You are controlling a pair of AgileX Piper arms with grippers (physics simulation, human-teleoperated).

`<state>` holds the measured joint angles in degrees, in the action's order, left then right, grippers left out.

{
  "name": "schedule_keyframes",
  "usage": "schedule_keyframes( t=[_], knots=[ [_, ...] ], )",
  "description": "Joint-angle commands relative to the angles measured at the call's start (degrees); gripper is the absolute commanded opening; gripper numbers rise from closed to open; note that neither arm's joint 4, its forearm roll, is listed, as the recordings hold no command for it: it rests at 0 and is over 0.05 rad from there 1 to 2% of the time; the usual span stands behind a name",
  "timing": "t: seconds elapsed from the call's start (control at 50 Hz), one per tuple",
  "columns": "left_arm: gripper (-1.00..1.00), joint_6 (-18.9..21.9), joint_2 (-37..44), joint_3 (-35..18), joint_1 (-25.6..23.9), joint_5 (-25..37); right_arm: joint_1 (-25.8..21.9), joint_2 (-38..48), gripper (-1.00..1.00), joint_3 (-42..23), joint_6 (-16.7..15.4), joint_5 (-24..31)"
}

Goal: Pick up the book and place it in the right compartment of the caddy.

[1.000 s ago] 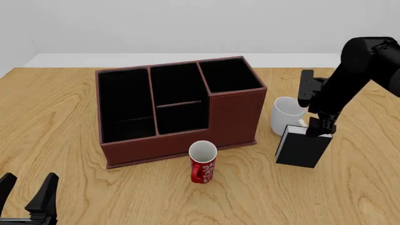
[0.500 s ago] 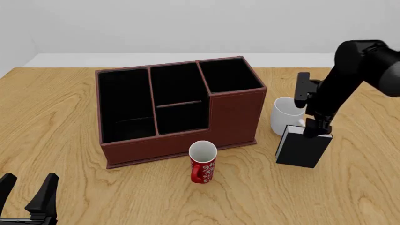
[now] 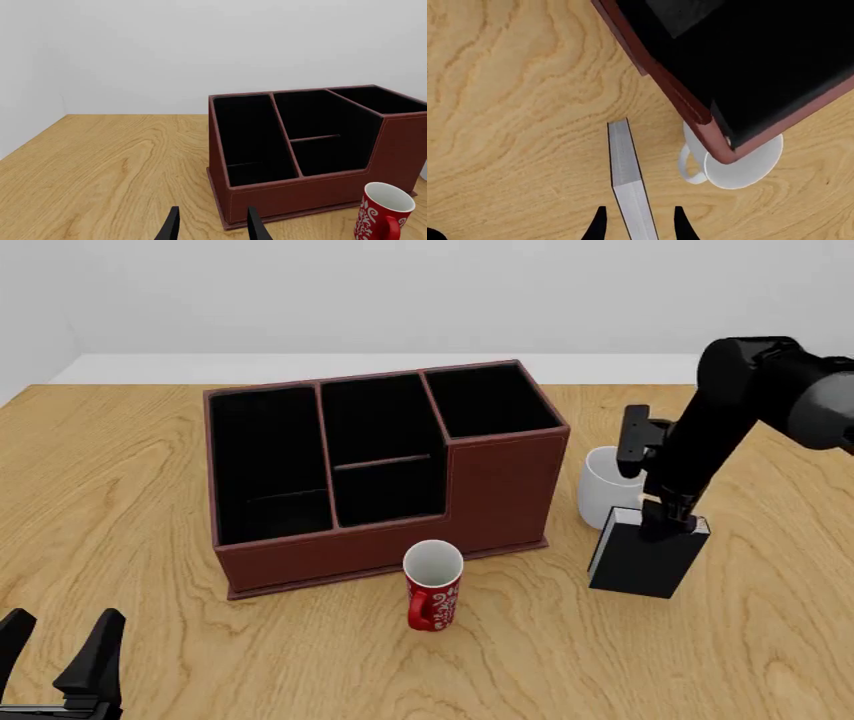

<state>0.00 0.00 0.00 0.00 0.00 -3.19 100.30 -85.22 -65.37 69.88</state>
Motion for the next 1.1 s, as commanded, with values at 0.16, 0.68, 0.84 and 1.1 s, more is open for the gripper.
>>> schedule_keyframes(
  t=[0.16, 0.68, 0.84, 1.1],
  knots=[
    [1.0, 0.0, 0.0, 0.0, 0.0, 0.0, 0.25, 1.26, 1.0, 1.49, 0.31, -0.28],
    [1.0, 0.0, 0.0, 0.0, 0.0, 0.0, 0.25, 2.7, 1.0, 6.9, 1.22, -4.32],
    [1.0, 0.0, 0.0, 0.0, 0.0, 0.0, -0.11, 1.9, -1.0, 9.69, 1.23, -5.71],
    [1.0, 0.0, 0.0, 0.0, 0.0, 0.0, -5.08, -6.62, -1.0, 14.11, 4.65, -2.7]
  ],
)
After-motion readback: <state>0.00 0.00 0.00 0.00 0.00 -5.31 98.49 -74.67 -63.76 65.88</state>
